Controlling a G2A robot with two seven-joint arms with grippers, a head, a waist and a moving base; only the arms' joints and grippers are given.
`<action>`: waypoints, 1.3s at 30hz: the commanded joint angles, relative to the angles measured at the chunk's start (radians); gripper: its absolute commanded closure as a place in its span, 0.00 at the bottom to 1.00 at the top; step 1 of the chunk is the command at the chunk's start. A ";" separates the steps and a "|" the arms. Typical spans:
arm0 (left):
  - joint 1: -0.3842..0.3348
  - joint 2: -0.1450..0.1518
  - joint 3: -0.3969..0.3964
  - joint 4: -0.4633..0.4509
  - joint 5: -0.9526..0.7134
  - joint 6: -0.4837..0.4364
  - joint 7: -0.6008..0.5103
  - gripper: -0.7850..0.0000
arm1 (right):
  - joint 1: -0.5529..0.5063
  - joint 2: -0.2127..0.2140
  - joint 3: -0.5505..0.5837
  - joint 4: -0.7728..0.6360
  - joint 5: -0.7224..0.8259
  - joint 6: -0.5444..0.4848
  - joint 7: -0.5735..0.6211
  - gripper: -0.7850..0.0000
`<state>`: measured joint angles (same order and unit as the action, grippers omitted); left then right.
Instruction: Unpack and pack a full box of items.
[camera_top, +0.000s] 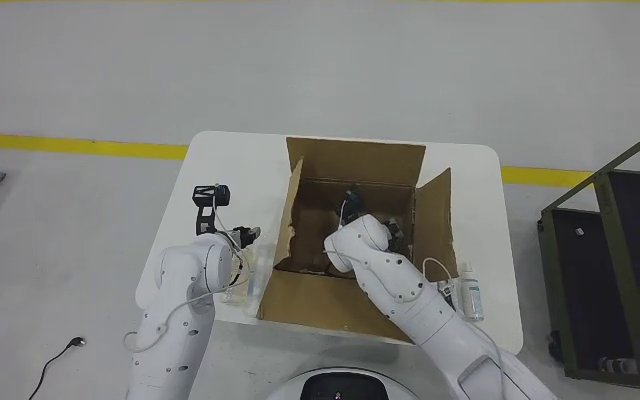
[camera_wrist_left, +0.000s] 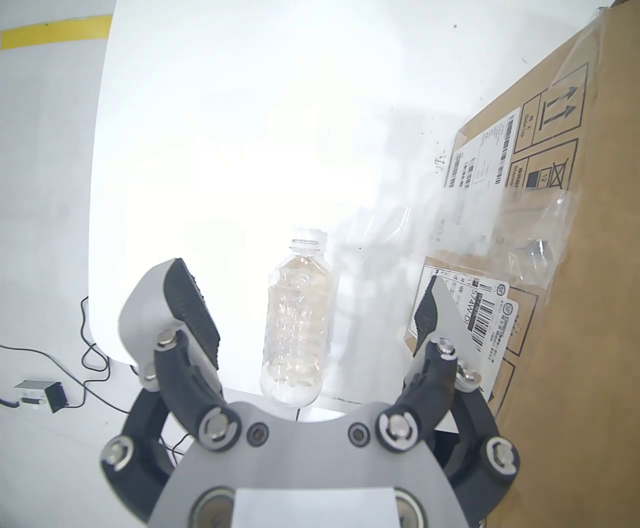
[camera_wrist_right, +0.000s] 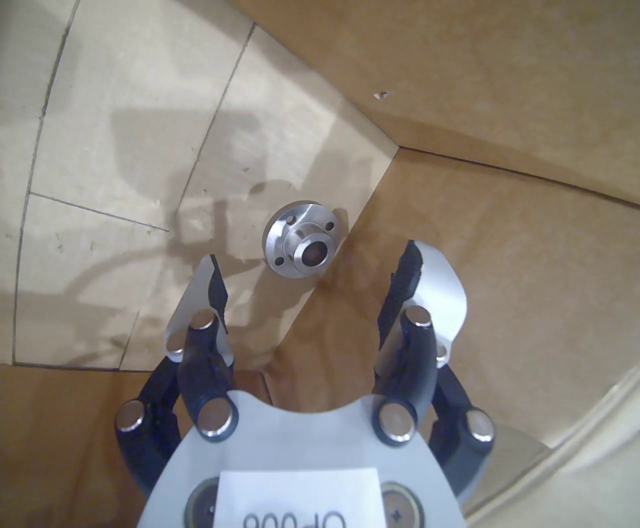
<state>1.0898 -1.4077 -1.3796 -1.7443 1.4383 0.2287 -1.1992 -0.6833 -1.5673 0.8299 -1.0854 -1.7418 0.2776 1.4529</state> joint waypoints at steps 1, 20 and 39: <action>0.000 0.000 0.000 0.000 0.000 0.000 0.000 0.00 | -0.005 -0.002 0.007 0.005 0.001 -0.001 -0.013 0.22; 0.000 0.000 0.000 0.000 0.000 0.000 0.000 0.00 | 0.003 -0.044 0.039 0.093 -0.011 0.027 -0.067 0.51; 0.000 0.000 0.000 0.000 0.000 0.000 0.000 0.00 | 0.044 -0.087 0.059 0.225 -0.039 0.033 -0.076 0.61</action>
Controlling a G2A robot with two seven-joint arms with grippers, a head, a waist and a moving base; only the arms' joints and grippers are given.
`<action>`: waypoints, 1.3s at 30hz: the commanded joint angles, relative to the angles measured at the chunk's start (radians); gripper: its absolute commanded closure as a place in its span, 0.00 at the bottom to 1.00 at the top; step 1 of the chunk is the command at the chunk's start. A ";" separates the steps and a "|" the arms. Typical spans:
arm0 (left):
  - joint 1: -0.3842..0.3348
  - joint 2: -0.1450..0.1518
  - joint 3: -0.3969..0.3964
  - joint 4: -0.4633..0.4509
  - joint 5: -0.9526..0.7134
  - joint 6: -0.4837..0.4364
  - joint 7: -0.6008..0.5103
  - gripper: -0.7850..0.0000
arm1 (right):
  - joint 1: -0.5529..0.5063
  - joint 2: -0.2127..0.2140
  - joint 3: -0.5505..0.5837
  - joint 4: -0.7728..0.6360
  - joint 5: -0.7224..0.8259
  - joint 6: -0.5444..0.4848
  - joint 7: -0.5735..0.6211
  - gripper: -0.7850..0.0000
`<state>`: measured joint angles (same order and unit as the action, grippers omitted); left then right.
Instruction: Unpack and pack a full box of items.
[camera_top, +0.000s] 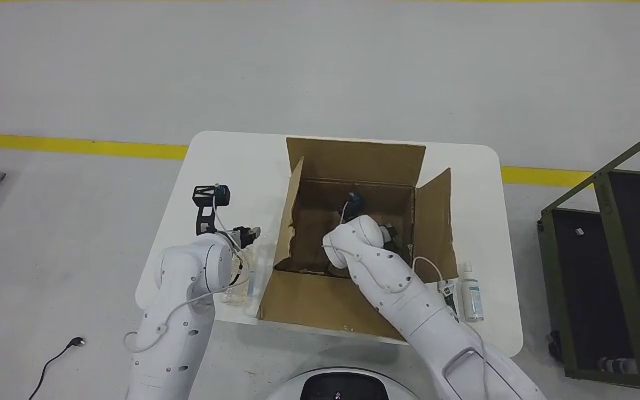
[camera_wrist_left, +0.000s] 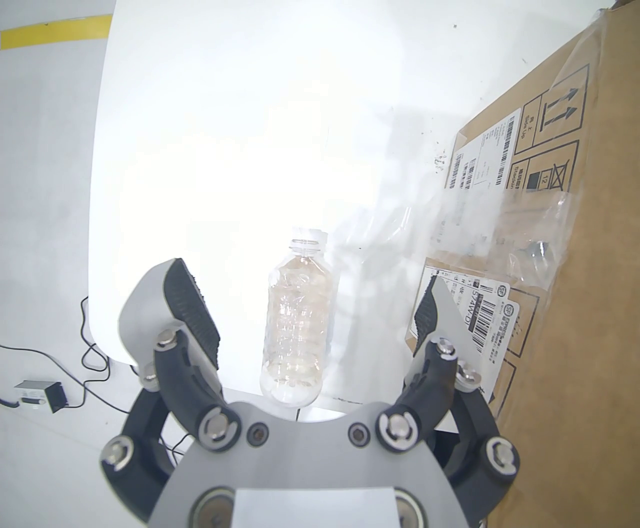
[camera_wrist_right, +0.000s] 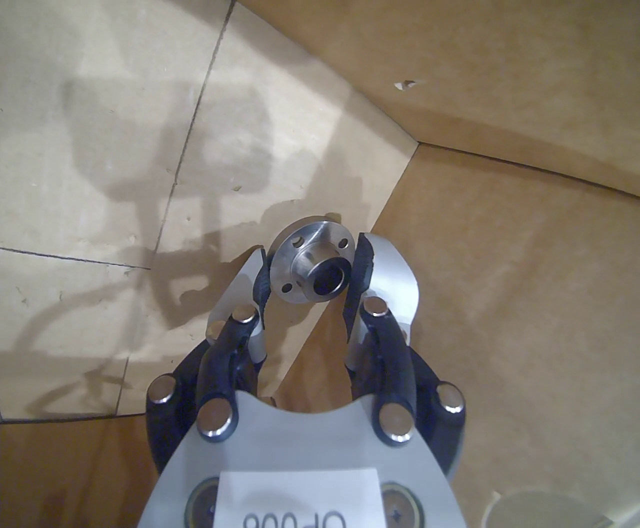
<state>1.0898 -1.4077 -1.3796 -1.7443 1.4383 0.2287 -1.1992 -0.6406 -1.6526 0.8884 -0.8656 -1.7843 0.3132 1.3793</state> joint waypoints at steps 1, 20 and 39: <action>0.000 0.000 0.000 0.000 0.000 0.000 0.000 0.00 | 0.004 -0.004 0.002 0.013 0.007 -0.006 -0.006 0.67; 0.000 0.000 0.000 0.000 0.000 0.000 0.000 0.00 | -0.085 -0.009 0.044 -0.186 -0.003 -0.134 -0.028 0.64; 0.000 0.000 0.000 0.000 0.000 0.000 0.000 0.00 | -0.119 0.000 0.163 -0.220 0.018 -0.204 -0.061 0.55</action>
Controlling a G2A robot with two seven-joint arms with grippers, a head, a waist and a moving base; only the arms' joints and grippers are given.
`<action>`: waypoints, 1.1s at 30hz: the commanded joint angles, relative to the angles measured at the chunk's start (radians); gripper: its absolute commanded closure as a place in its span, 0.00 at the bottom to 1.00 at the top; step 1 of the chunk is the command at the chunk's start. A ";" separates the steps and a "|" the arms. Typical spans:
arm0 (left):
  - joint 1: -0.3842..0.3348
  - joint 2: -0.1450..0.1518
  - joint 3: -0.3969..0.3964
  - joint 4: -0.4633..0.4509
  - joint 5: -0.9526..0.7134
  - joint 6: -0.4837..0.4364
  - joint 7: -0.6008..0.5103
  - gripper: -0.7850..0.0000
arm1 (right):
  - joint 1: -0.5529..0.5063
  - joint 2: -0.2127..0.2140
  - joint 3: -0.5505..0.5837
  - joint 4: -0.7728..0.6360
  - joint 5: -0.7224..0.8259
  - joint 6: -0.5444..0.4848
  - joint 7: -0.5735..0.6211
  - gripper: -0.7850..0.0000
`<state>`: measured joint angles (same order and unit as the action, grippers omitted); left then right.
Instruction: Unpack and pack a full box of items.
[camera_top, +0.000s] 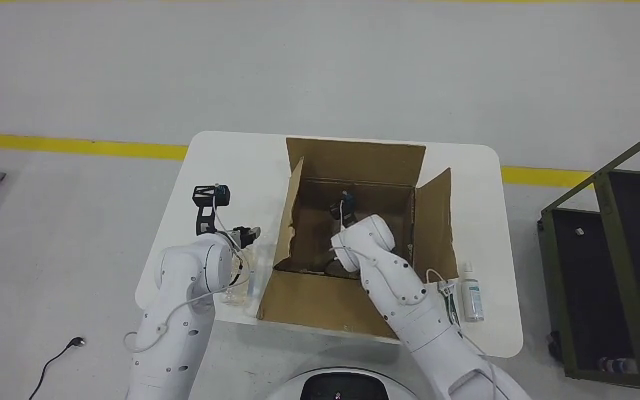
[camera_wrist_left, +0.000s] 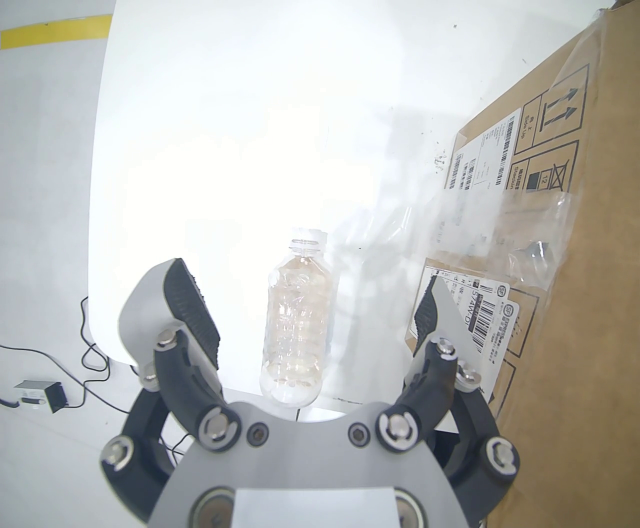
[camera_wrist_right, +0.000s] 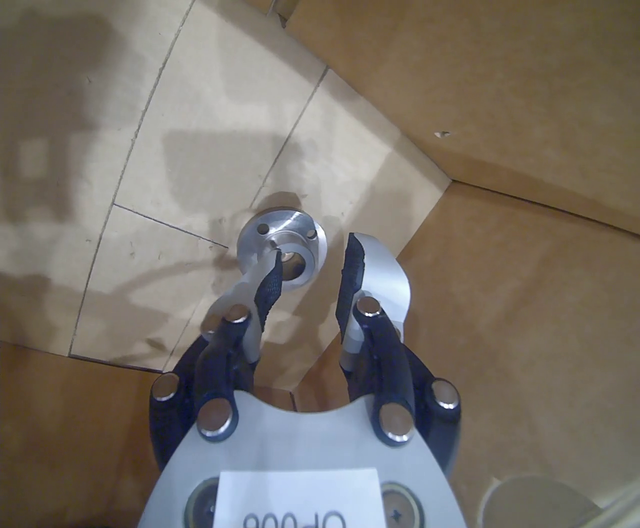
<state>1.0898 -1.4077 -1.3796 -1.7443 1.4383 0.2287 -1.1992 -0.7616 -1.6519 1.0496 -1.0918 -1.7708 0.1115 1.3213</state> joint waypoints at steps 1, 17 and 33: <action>0.000 0.000 0.000 0.000 0.000 0.000 0.000 0.00 | 0.005 -0.001 0.004 0.011 0.007 -0.004 -0.007 0.55; 0.000 0.000 0.000 0.000 0.000 0.000 0.000 0.00 | -0.050 0.001 0.035 -0.088 -0.018 -0.040 -0.009 0.47; 0.000 0.000 0.000 0.000 0.000 0.000 0.000 0.00 | -0.049 -0.003 0.056 -0.091 0.029 -0.109 -0.035 0.49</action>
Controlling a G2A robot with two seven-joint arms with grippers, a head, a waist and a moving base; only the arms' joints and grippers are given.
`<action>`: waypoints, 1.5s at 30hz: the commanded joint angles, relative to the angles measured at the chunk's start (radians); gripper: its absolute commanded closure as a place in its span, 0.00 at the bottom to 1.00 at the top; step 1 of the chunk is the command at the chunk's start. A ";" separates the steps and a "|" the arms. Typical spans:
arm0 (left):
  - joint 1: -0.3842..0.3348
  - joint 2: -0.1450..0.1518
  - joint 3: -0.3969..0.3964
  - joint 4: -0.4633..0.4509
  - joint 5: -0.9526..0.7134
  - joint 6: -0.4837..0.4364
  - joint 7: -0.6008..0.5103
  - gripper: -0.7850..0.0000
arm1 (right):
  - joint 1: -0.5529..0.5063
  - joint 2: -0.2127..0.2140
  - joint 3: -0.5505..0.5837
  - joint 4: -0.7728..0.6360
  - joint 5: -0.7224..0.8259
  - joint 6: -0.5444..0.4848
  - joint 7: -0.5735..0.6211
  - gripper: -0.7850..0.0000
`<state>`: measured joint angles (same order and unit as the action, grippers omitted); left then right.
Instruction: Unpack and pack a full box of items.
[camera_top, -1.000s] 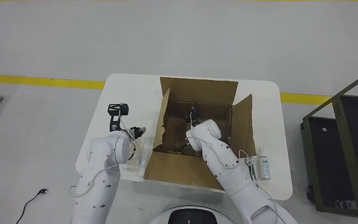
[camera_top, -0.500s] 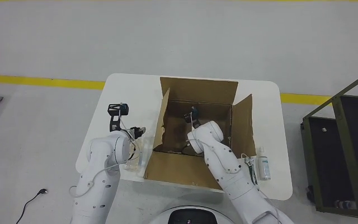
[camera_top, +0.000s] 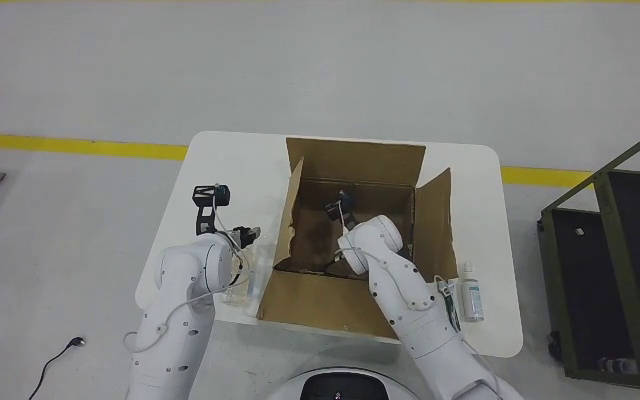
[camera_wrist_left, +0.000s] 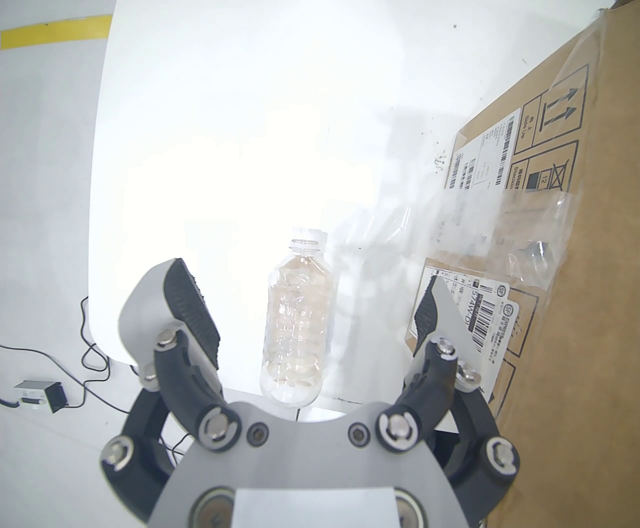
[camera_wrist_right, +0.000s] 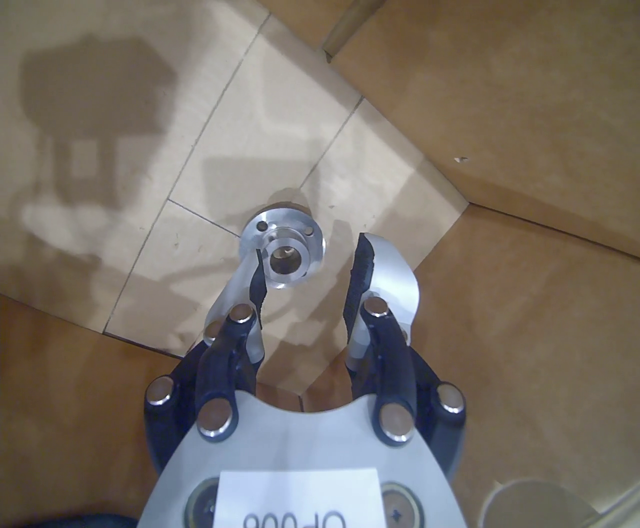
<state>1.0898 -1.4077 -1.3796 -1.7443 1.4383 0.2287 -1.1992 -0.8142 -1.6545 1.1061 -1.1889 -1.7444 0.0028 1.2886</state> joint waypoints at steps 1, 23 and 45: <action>0.000 0.000 0.000 0.000 0.000 0.000 0.000 0.00 | 0.008 -0.002 -0.001 0.015 0.006 -0.001 -0.005 0.50; 0.000 0.000 0.000 0.000 0.000 0.000 0.000 0.00 | 0.077 -0.020 -0.007 0.185 0.062 0.002 -0.054 0.61; 0.000 0.000 0.000 0.000 0.000 0.000 0.000 0.00 | -0.092 0.010 0.062 -0.202 0.018 -0.065 0.028 1.00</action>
<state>1.0898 -1.4077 -1.3796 -1.7443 1.4383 0.2287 -1.1992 -0.8900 -1.6473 1.1631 -1.3552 -1.7218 -0.0566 1.3107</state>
